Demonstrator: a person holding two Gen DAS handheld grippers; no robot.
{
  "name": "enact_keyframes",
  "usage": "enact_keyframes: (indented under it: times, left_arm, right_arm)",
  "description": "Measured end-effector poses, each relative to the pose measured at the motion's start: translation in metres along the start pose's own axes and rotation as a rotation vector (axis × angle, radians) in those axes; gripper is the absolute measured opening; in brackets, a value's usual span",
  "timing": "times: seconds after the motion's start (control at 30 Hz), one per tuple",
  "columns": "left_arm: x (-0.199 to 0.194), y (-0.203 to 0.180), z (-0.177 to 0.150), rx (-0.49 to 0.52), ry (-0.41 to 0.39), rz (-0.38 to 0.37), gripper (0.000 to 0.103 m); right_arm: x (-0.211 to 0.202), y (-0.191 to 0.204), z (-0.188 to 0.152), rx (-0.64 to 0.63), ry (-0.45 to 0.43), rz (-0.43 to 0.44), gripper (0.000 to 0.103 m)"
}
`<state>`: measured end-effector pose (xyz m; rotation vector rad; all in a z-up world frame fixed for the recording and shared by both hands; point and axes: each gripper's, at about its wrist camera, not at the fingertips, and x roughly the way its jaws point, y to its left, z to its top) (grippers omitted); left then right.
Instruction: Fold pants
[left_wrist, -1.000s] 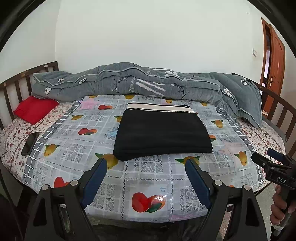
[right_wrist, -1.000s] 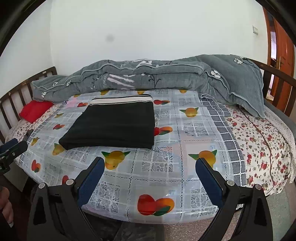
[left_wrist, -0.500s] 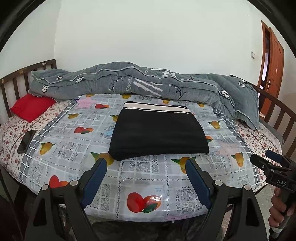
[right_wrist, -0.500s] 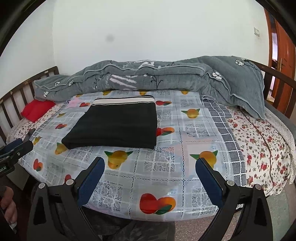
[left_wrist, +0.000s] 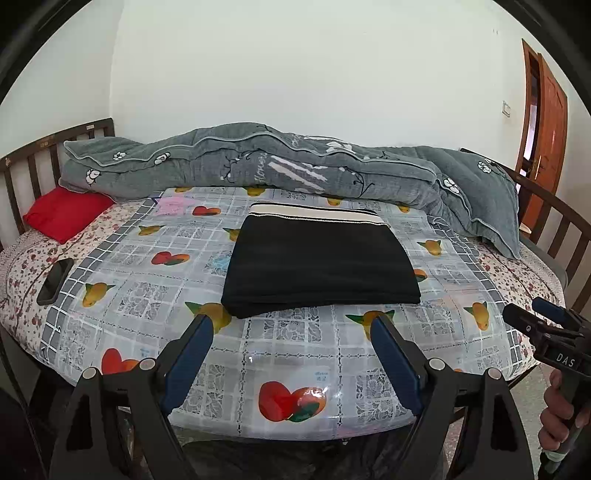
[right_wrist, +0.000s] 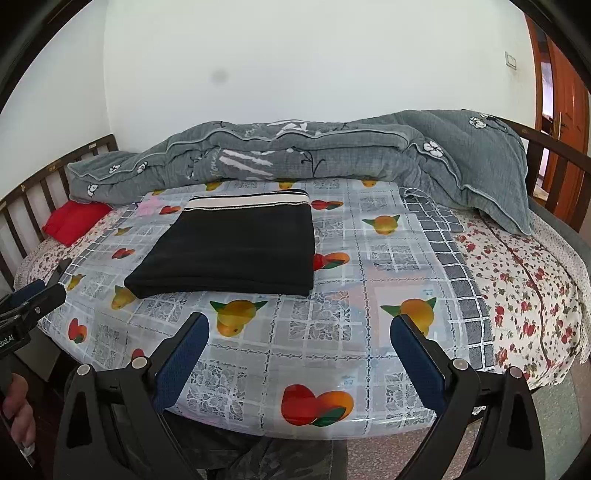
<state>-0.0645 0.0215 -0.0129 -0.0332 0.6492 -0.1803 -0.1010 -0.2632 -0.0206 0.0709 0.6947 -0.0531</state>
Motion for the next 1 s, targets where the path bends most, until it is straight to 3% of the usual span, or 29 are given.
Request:
enact_keyframes:
  times: [1.0]
  left_arm:
    - [-0.0048, -0.0011, 0.0028, 0.000, -0.013, 0.004, 0.087]
  right_arm:
    - [-0.0063, 0.0023, -0.0018, 0.006, -0.010, -0.010, 0.097]
